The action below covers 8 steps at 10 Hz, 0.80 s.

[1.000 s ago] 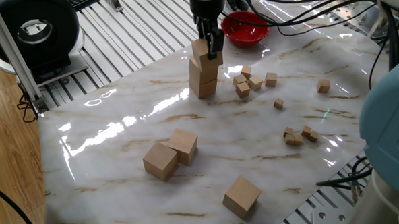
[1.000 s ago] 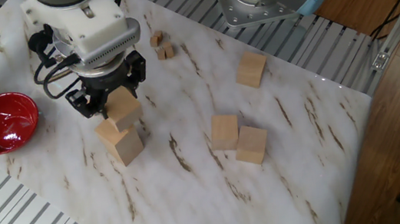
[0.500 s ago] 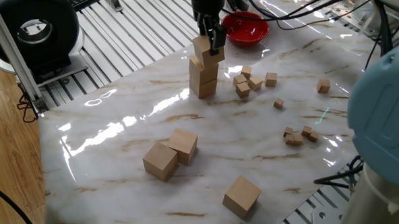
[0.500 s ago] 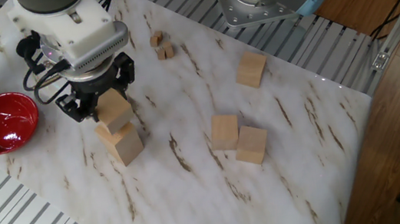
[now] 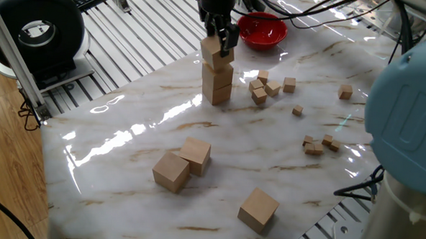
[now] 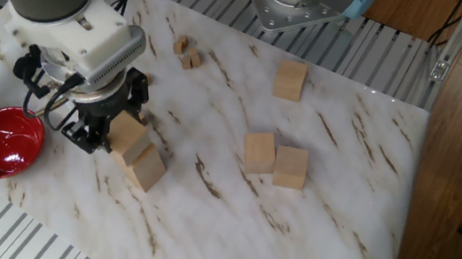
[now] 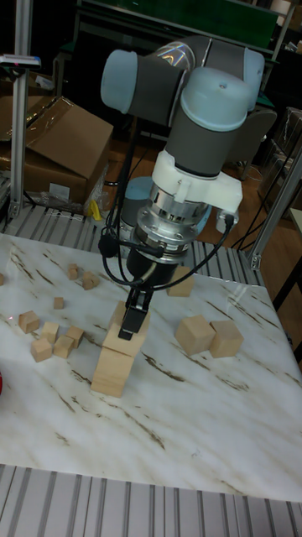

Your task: Stack the blocks in a vertical line of five

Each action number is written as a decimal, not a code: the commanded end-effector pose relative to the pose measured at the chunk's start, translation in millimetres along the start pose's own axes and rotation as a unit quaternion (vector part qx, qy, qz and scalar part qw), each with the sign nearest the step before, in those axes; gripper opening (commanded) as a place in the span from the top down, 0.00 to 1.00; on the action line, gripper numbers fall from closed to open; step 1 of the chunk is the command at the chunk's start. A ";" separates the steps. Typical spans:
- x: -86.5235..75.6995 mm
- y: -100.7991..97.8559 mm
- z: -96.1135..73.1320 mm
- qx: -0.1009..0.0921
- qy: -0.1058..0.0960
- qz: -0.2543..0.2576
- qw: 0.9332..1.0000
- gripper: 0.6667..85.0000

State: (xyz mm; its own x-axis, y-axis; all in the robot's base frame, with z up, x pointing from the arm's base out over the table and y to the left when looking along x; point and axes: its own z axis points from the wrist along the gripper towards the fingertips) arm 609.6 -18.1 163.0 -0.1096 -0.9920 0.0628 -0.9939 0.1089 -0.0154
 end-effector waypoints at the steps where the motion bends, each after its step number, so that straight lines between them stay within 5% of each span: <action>1: -12.8 -7.6 0.4 0.005 -0.024 -0.007 1.000 0.54; 2: -25.9 -7.0 -0.6 0.001 -0.047 0.004 0.999 0.53; 8: -21.3 7.8 -0.7 -0.026 -0.047 0.031 0.998 0.54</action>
State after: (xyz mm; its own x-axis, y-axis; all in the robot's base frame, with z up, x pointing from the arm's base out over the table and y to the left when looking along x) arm 608.2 3.3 161.2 -0.1545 -0.9878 -0.0214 -0.9879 0.1541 0.0197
